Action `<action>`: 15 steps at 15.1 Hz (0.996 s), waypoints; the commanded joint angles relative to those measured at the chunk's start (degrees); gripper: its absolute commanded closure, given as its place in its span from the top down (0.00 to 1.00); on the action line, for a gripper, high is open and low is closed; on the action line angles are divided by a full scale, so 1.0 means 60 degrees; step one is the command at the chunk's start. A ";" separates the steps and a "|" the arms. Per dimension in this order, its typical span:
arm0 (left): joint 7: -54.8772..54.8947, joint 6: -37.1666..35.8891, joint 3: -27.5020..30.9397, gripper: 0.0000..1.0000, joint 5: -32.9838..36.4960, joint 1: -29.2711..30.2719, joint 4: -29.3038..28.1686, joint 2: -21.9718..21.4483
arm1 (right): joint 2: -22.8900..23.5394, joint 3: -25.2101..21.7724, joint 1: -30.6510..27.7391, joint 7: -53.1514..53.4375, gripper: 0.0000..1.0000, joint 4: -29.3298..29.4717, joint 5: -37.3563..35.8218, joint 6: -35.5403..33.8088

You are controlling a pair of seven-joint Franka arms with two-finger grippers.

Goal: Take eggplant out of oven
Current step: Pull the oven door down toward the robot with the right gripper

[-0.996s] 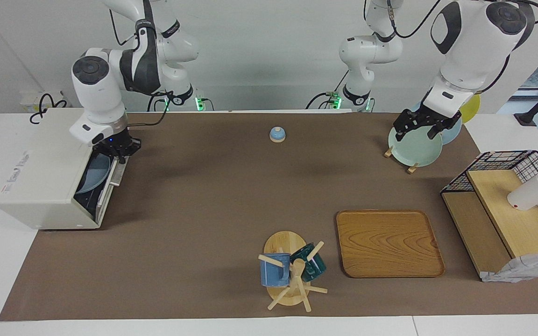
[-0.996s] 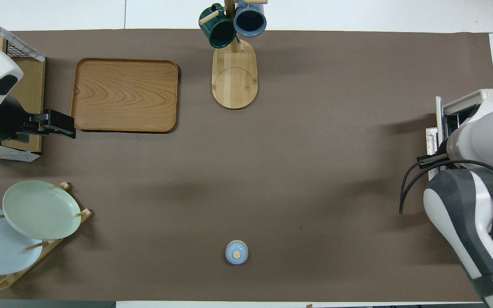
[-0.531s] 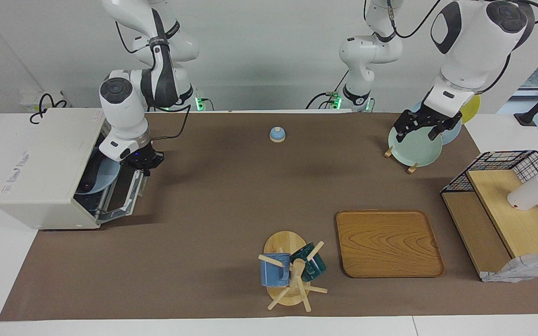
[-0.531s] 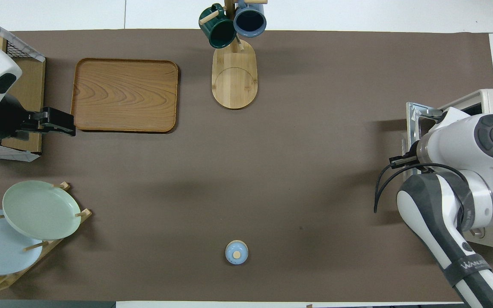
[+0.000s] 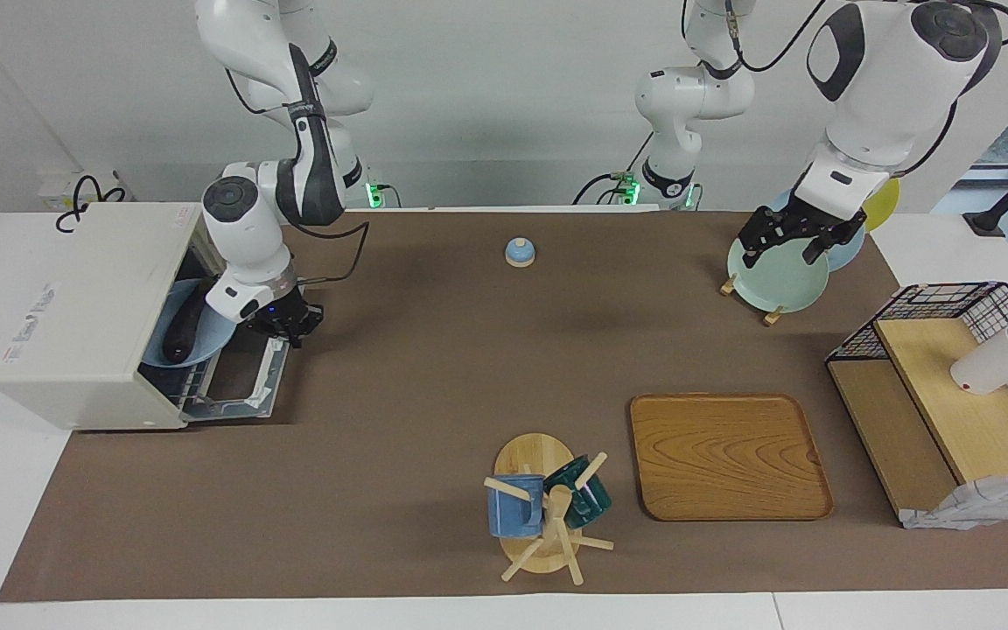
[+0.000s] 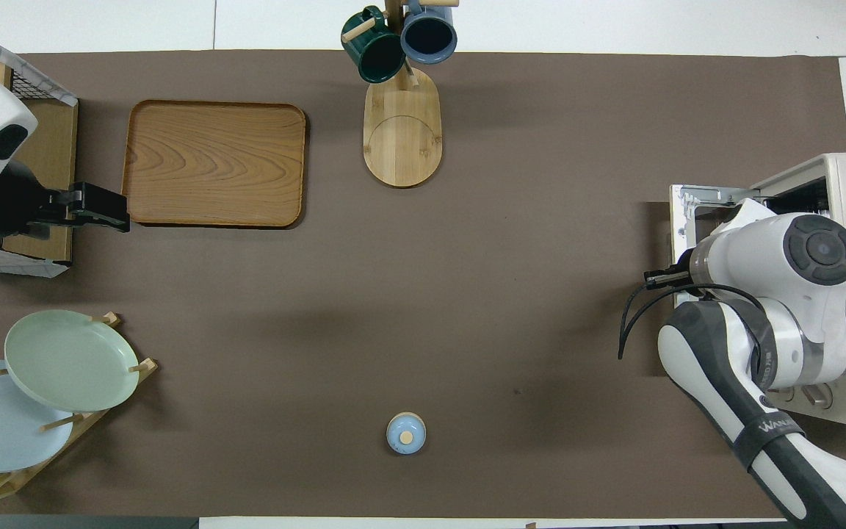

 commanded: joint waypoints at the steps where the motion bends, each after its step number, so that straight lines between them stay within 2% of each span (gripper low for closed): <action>1: 0.0000 0.0192 -0.0007 1.00 -0.0067 0.0064 -0.0171 -0.0126 | 0.0129 -0.0161 -0.0201 0.0220 0.00 -0.0024 0.0136 0.0111; 8: 0.0058 0.0236 -0.0008 1.00 -0.0067 0.0064 -0.0171 -0.0126 | 0.0261 -0.0161 0.0412 0.0675 0.00 0.0209 0.0475 -0.0063; 9: 0.0058 0.0236 -0.0008 1.00 -0.0067 0.0064 -0.0171 -0.0126 | 0.0291 -0.0161 0.0545 0.0661 0.00 0.0587 0.0460 -0.0398; 11: 0.0073 0.0236 -0.0008 1.00 -0.0067 0.0064 -0.0171 -0.0126 | 0.0291 -0.0175 0.0532 0.0675 0.02 0.1524 0.0373 -0.1771; 12: 0.0073 0.0236 -0.0008 1.00 -0.0067 0.0064 -0.0171 -0.0126 | 0.0204 -0.0204 0.0517 0.0690 0.14 0.1789 0.0300 -0.2286; 14: 0.0073 0.0236 -0.0008 1.00 -0.0067 0.0064 -0.0171 -0.0126 | -0.0146 -0.0278 0.0488 0.0937 0.49 0.1938 0.0139 -0.2919; 15: 0.0073 0.0236 -0.0008 1.00 -0.0067 0.0064 -0.0171 -0.0126 | -0.0264 -0.0292 0.0473 0.0953 0.55 0.1939 -0.0152 -0.3124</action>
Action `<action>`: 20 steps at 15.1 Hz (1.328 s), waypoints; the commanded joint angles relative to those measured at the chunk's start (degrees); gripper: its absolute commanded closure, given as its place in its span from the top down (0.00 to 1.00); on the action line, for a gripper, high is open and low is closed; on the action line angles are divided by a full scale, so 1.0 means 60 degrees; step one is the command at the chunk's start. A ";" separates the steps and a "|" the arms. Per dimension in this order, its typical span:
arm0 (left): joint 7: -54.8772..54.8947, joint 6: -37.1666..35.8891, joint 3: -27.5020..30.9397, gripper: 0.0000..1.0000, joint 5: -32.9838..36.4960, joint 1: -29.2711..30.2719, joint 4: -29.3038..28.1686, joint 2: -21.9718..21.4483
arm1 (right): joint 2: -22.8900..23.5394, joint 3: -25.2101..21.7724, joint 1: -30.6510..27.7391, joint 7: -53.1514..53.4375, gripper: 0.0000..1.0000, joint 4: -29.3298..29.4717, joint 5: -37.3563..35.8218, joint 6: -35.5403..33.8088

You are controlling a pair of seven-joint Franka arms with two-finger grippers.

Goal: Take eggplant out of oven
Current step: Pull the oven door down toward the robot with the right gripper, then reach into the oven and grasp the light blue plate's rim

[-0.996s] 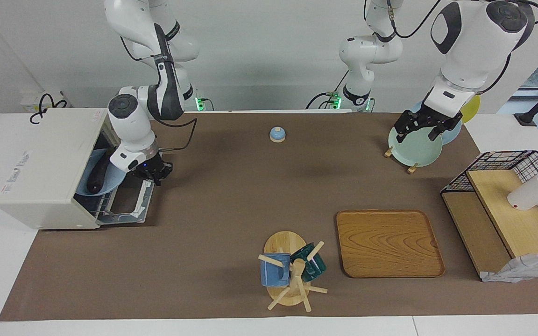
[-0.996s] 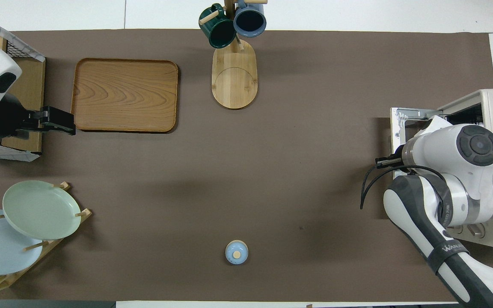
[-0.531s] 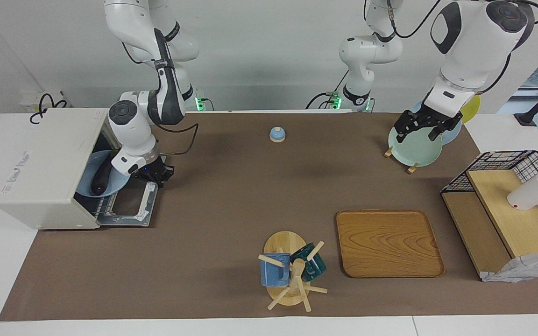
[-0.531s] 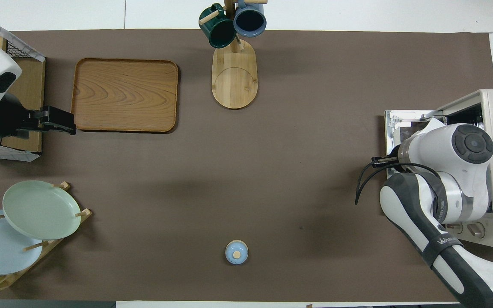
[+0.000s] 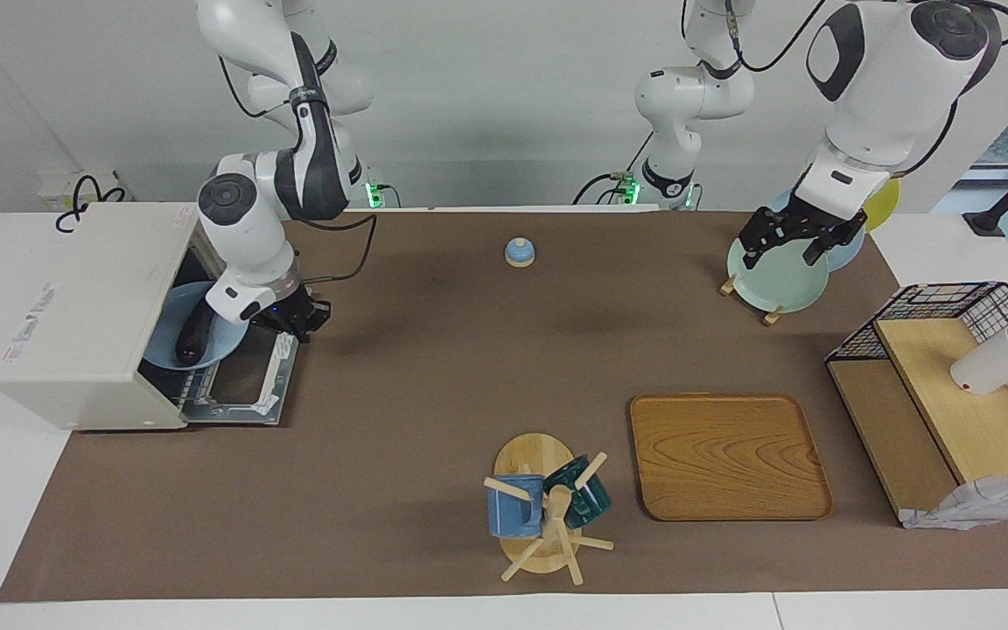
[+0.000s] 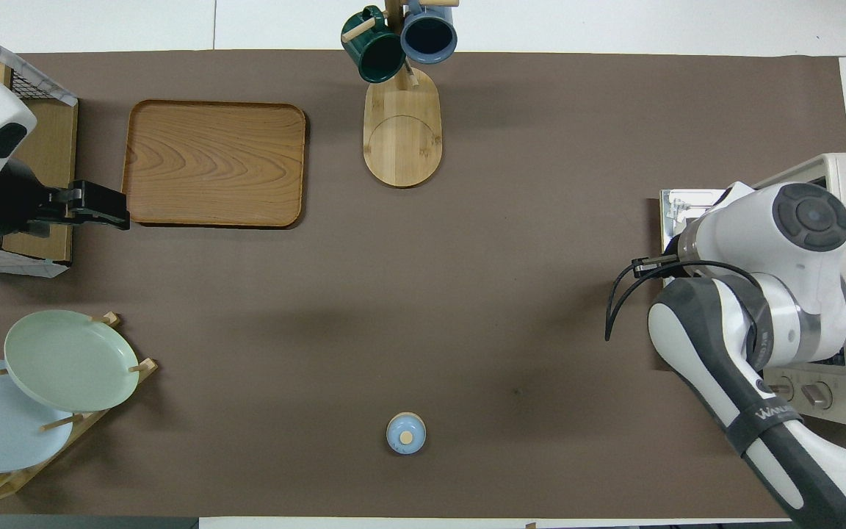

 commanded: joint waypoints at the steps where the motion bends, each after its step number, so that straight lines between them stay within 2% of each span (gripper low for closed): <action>1: 0.0073 0.0161 -0.0007 1.00 -0.0067 0.0050 -0.0166 -0.0126 | -0.0370 -0.0120 -0.0139 0.0267 0.57 0.0069 -0.0808 -0.0690; 3: 0.0073 0.0147 -0.0007 1.00 -0.0067 0.0064 -0.0166 -0.0126 | -0.0516 -0.0076 -0.0651 0.0165 0.58 0.0055 -0.1017 -0.0911; 6: 0.0058 0.0146 -0.0007 1.00 -0.0067 0.0064 -0.0166 -0.0126 | -0.0575 -0.0076 -0.0931 -0.0025 0.58 -0.0164 -0.1017 -0.0882; 13: 0.0029 0.0146 -0.0007 1.00 -0.0067 0.0064 -0.0151 -0.0126 | -0.0941 -0.0076 -0.1444 -0.0947 0.50 -0.1394 -0.1017 0.0434; 15: -0.0001 0.0117 -0.0007 1.00 -0.0067 0.0064 -0.0151 -0.0126 | -0.1000 -0.0076 -0.1546 -0.1066 0.36 -0.1512 -0.1017 0.0597; 16: -0.0030 0.0103 -0.0007 1.00 -0.0067 0.0050 -0.0151 -0.0126 | -0.1015 -0.0076 -0.1547 -0.1080 0.25 -0.1542 -0.1017 0.0598; 18: -0.0030 0.0117 0.0007 1.00 -0.0067 0.0049 -0.0151 -0.0126 | -0.1015 -0.0062 -0.1547 -0.1081 0.13 -0.1586 -0.1017 0.0656; 19: -0.0045 0.0103 -0.0007 1.00 -0.0067 0.0049 -0.0137 -0.0126 | -0.1029 -0.0062 -0.1532 -0.1124 0.02 -0.1673 -0.1017 0.0801; 20: -0.0045 0.0102 -0.0007 1.00 -0.0067 0.0049 -0.0137 -0.0112 | -0.1030 -0.0062 -0.1532 -0.1298 0.00 -0.1688 -0.1017 0.0832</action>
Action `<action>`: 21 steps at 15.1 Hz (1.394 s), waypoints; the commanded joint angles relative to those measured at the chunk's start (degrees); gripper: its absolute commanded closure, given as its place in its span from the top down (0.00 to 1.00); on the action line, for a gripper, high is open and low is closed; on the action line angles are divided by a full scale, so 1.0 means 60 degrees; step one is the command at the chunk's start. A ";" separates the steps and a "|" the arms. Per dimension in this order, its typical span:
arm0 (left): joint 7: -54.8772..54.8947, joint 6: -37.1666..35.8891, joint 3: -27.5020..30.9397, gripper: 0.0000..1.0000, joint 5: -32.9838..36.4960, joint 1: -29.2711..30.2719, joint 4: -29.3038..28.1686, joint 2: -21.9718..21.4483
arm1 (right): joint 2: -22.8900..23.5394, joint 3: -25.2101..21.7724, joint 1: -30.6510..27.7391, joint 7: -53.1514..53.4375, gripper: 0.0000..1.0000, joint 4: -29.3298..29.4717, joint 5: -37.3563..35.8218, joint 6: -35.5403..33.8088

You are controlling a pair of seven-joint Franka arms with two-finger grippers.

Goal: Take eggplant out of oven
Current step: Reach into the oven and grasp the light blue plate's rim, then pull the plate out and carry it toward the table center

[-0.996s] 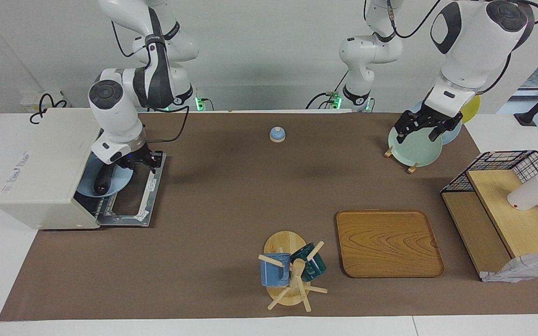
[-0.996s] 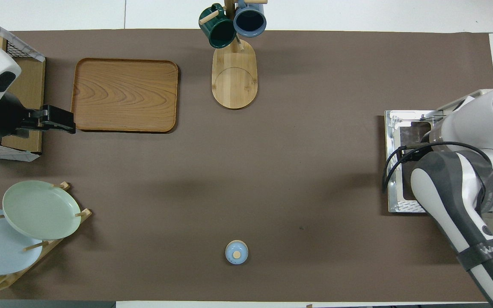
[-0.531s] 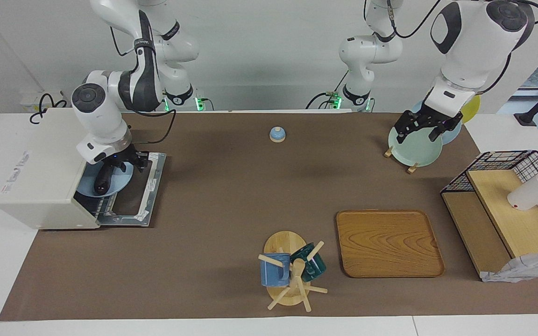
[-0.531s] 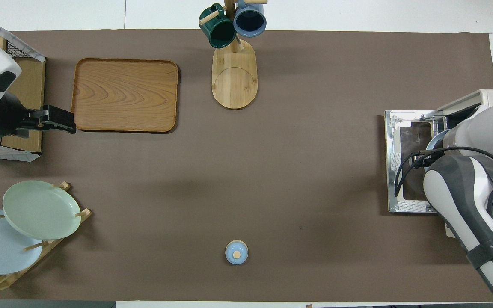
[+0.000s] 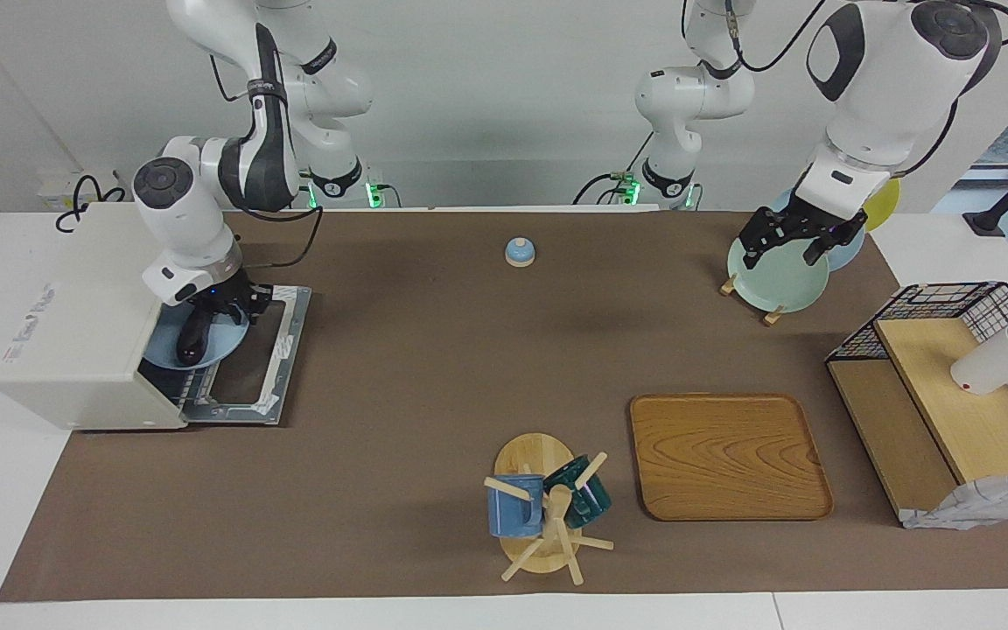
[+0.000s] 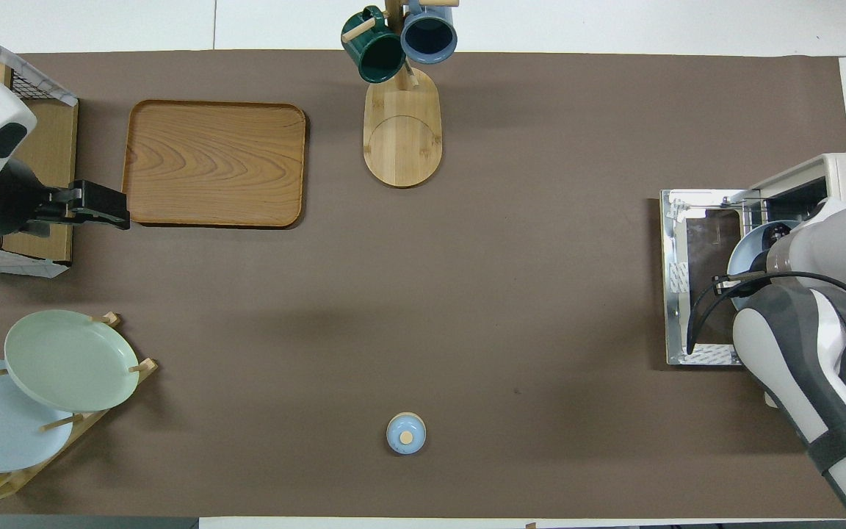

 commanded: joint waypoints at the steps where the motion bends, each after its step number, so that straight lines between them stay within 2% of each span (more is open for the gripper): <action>1: -0.0044 0.0106 -0.0007 1.00 -0.0067 0.0049 -0.0151 -0.0126 | -0.0273 0.0065 -0.0018 -0.0548 0.00 -0.0353 -0.0105 0.0290; 4: -0.0029 0.0091 -0.0007 1.00 -0.0067 0.0049 -0.0136 -0.0126 | -0.0244 0.0153 0.0056 -0.0696 0.00 -0.0178 -0.0120 0.0173; 7: -0.0029 0.0120 -0.0007 1.00 -0.0067 0.0049 -0.0151 -0.0112 | -0.0127 0.0197 0.1021 -0.0580 0.00 0.0435 -0.0222 -0.0526; 11: -0.0029 0.0121 -0.0007 1.00 -0.0067 0.0035 -0.0151 -0.0112 | 0.0107 0.0212 0.2806 0.0691 0.00 0.1520 -0.1304 -0.1934; 14: -0.0029 0.0121 -0.0007 1.00 -0.0067 0.0049 -0.0151 -0.0112 | 0.0180 0.0212 0.4372 0.1951 0.00 0.2003 -0.1424 -0.2506; 15: -0.0029 0.0121 -0.0007 1.00 -0.0067 0.0035 -0.0136 -0.0112 | 0.0442 0.0212 0.5030 0.2651 0.00 0.2440 -0.1409 -0.2769; 18: -0.0015 0.0223 -0.0007 1.00 -0.0082 0.0049 -0.0136 -0.0097 | 0.1977 0.0241 0.6381 0.4689 0.00 0.4445 -0.1219 -0.3502; 21: -0.0015 0.0354 -0.0007 1.00 -0.0082 0.0049 -0.0122 -0.0083 | 0.4303 0.0343 0.7523 0.6503 0.00 0.7180 -0.0328 -0.4014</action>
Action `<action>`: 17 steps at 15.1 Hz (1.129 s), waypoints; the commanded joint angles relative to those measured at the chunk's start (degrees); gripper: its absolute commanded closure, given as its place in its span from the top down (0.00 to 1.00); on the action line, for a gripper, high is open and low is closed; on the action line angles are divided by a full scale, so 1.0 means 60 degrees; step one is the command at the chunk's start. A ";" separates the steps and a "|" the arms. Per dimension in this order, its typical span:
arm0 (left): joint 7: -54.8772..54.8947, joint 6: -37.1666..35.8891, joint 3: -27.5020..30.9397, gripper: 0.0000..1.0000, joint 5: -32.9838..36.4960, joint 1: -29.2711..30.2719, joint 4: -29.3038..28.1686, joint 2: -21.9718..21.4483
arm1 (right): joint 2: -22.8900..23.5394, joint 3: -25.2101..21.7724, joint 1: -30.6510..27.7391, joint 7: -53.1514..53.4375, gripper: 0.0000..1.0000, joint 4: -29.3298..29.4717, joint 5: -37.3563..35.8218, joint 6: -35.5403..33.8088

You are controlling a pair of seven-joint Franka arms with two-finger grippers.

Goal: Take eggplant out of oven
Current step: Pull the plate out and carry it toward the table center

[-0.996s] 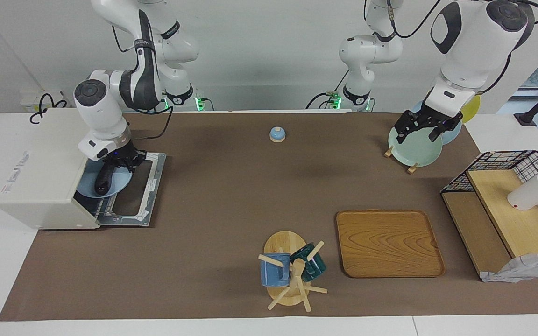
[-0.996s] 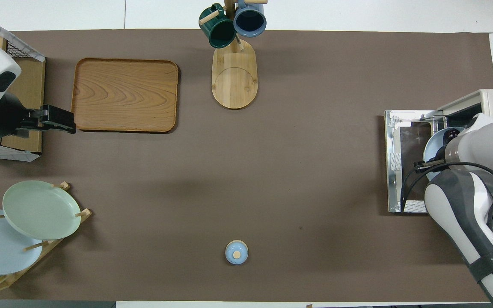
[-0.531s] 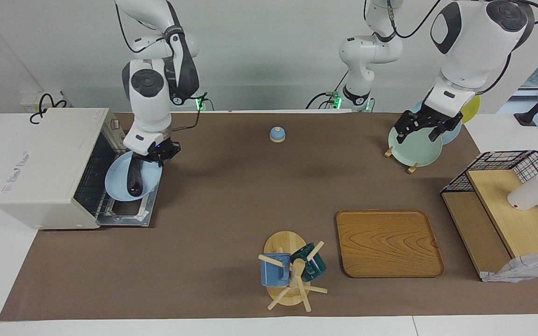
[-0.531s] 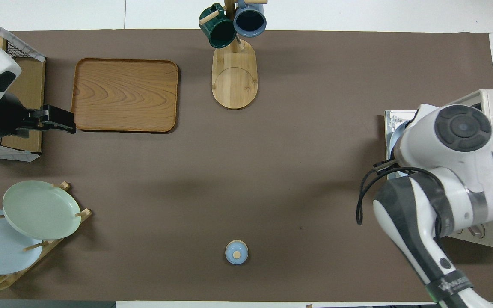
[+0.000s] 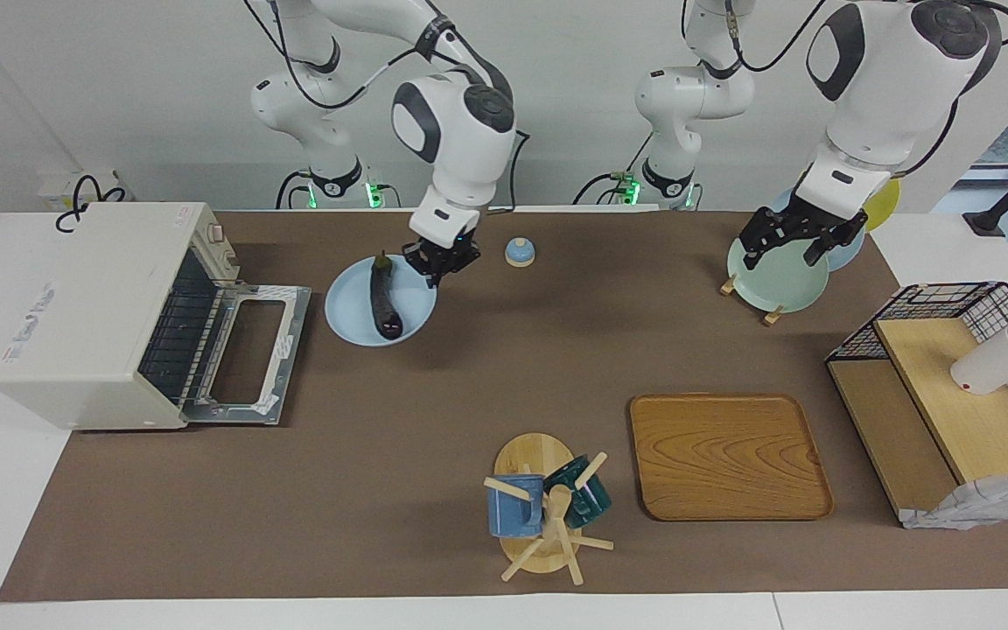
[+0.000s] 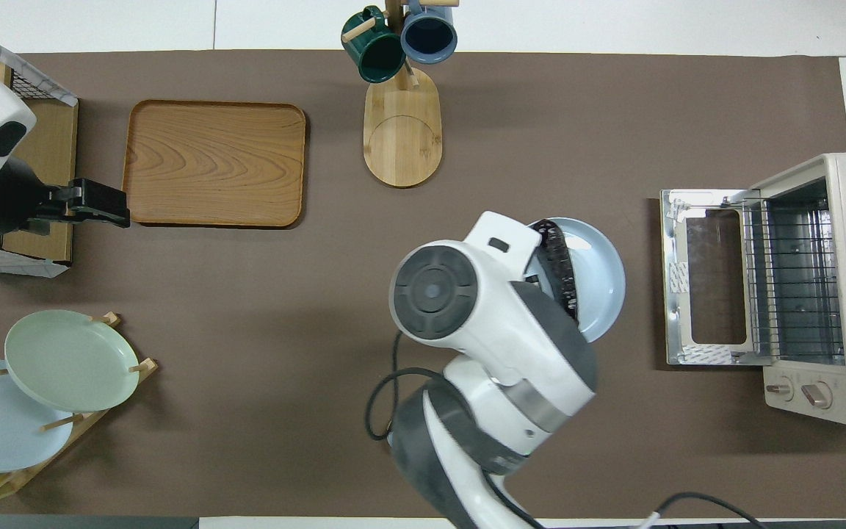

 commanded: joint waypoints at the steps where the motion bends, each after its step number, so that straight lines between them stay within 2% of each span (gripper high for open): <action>1: -0.0013 0.0343 -0.0007 1.00 -0.0082 0.0049 -0.0121 -0.0083 | 0.2608 0.0018 0.0788 0.1491 0.00 0.3089 0.0490 -0.0638; 4: 0.0001 0.0417 -0.0007 1.00 -0.0082 0.0049 -0.0092 -0.0068 | 0.2848 0.0032 0.0938 0.1671 0.00 0.3038 0.0636 0.0662; 8: 0.0016 0.0431 -0.0007 1.00 -0.0082 0.0064 -0.0092 -0.0053 | 0.2702 0.0237 0.0982 0.1730 0.00 0.1590 0.1032 0.2786; 10: 0.0001 0.0489 -0.0007 1.00 -0.0082 0.0049 -0.0092 -0.0053 | 0.2555 0.0296 0.0982 0.1745 0.00 0.1018 0.1163 0.3359; 12: 0.0001 0.0490 -0.0007 1.00 -0.0082 0.0049 -0.0092 -0.0053 | 0.2496 0.0296 0.0851 0.1730 0.00 0.0869 0.1425 0.3537; 14: 0.0016 0.0490 -0.0007 1.00 -0.0082 0.0049 -0.0106 -0.0068 | 0.2526 0.0296 0.0646 0.1643 0.33 0.0840 0.2246 0.3771; 15: 0.0030 0.0490 -0.0007 1.00 -0.0082 0.0049 -0.0121 -0.0068 | 0.2540 0.0296 0.0616 0.1555 0.44 0.0854 0.2248 0.3932; 16: 0.0031 0.0504 -0.0007 1.00 -0.0082 0.0049 -0.0136 -0.0068 | 0.2526 0.0281 0.0673 0.1525 0.45 0.1014 0.2219 0.3759; 17: 0.0031 0.0519 -0.0007 1.00 -0.0082 0.0049 -0.0136 -0.0068 | 0.2526 0.0223 0.0717 0.1540 0.44 0.1465 0.2161 0.3047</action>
